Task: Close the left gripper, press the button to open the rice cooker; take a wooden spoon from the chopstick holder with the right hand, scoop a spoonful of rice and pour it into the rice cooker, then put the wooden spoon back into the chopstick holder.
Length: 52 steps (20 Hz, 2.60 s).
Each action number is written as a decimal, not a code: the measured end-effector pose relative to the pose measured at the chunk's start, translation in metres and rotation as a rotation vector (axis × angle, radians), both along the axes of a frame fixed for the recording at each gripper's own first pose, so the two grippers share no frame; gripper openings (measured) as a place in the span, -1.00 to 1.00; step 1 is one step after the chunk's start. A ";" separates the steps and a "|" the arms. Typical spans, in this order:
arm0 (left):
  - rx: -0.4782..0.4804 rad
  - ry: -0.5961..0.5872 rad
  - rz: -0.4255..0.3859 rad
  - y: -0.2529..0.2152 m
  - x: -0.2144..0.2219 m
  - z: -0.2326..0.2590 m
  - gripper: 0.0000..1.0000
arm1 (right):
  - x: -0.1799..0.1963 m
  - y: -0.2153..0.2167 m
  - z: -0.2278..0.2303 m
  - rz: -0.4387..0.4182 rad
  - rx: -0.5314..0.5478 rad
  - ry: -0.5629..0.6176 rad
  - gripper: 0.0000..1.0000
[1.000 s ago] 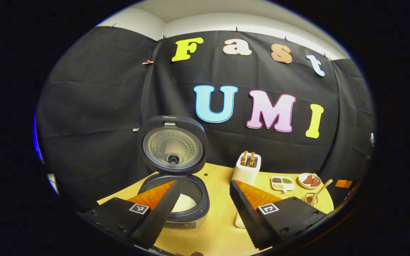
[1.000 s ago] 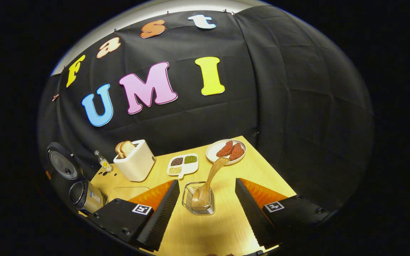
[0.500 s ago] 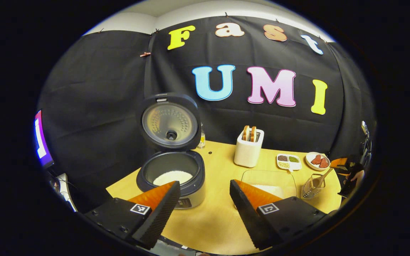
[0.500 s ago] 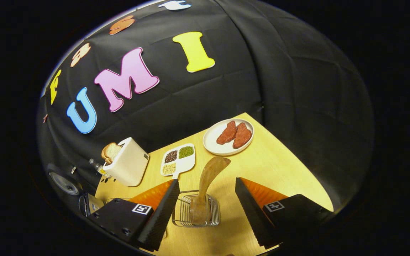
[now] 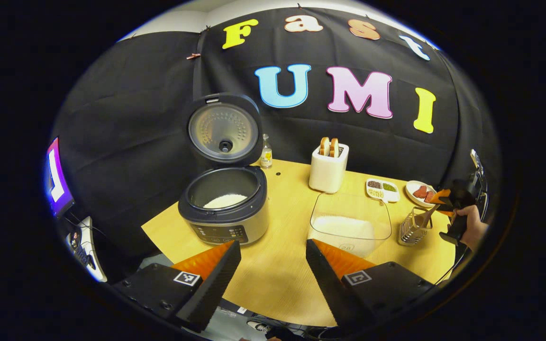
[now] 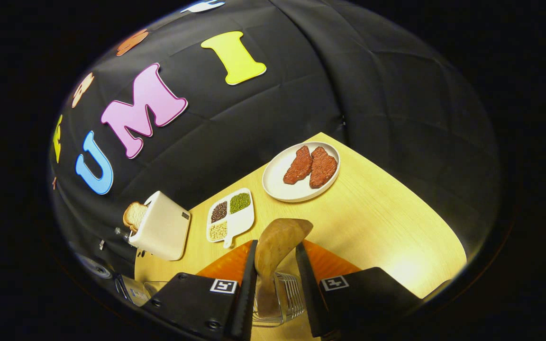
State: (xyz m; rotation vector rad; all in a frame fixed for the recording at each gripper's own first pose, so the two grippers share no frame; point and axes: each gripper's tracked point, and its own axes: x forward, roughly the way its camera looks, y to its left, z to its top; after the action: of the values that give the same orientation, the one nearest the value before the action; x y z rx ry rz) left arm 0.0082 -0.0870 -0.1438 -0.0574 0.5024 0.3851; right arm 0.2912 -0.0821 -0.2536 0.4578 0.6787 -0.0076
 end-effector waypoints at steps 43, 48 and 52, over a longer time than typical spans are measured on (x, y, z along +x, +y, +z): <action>-0.245 -0.076 -0.345 0.153 0.032 -0.052 0.84 | -0.111 0.226 0.028 0.214 -0.245 -0.184 -0.70; -0.292 -0.048 -0.346 0.143 0.013 -0.073 0.91 | -0.123 0.241 0.018 0.247 -0.282 -0.221 -0.70; -0.298 -0.035 -0.340 0.145 0.003 -0.077 0.91 | -0.133 0.257 0.008 0.236 -0.240 -0.204 -0.70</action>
State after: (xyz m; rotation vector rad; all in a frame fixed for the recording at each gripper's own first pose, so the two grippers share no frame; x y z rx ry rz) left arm 0.0107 0.0584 -0.2212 -0.2626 0.5216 -0.0259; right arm 0.1584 0.1753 -0.2458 0.1428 0.5194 0.1768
